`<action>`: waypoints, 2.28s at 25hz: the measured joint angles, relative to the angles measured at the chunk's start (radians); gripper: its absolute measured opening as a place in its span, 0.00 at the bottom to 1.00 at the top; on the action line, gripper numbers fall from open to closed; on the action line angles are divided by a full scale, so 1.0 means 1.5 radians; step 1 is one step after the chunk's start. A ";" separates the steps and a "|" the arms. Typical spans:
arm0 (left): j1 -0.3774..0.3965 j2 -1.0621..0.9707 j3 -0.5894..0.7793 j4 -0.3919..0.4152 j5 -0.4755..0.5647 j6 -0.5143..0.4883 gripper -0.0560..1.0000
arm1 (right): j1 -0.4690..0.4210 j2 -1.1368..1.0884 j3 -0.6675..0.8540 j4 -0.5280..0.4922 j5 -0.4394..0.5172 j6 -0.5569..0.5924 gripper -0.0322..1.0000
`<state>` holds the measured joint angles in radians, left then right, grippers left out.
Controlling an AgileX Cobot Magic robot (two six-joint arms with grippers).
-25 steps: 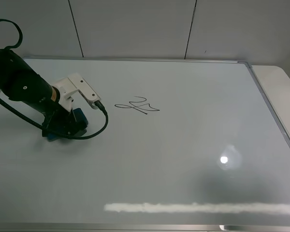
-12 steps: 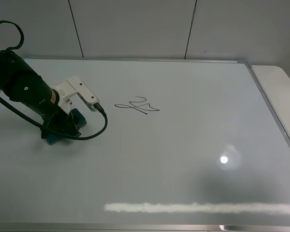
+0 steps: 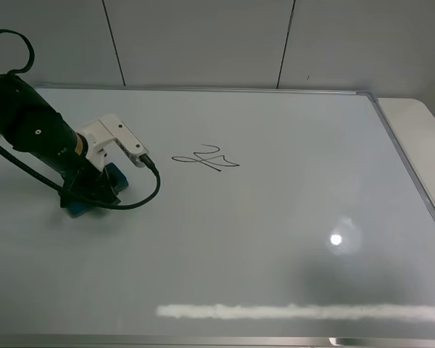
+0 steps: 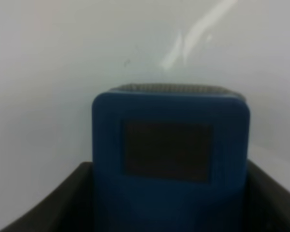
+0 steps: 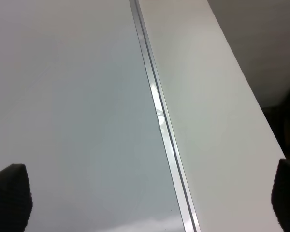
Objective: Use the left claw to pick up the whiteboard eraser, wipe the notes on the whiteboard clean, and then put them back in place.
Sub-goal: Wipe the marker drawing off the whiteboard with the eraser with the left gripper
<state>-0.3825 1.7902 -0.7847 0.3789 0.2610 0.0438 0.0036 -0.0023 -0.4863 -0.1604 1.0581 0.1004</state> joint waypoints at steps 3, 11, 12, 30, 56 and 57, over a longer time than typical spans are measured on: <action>0.000 -0.021 0.000 0.000 0.014 0.000 0.58 | 0.000 0.000 0.000 0.000 0.000 0.000 0.99; -0.008 -0.070 -0.033 -0.036 0.099 0.000 0.58 | 0.000 0.000 0.000 0.000 0.000 0.000 0.99; -0.013 -0.070 -0.047 -0.044 0.114 0.000 0.58 | 0.000 0.000 0.000 0.000 0.000 0.000 0.99; -0.039 0.130 -0.355 -0.121 0.203 -0.046 0.58 | 0.000 0.000 0.000 0.000 0.000 0.000 0.99; -0.132 0.244 -0.406 -0.159 0.132 -0.086 0.58 | 0.000 0.000 0.000 0.001 0.000 0.000 0.99; -0.142 0.244 -0.406 -0.162 0.132 -0.086 0.58 | 0.000 0.000 0.000 0.001 0.000 0.000 0.99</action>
<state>-0.5955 2.1568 -1.3942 0.1366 0.4588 -0.0854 0.0036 -0.0023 -0.4863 -0.1595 1.0581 0.1004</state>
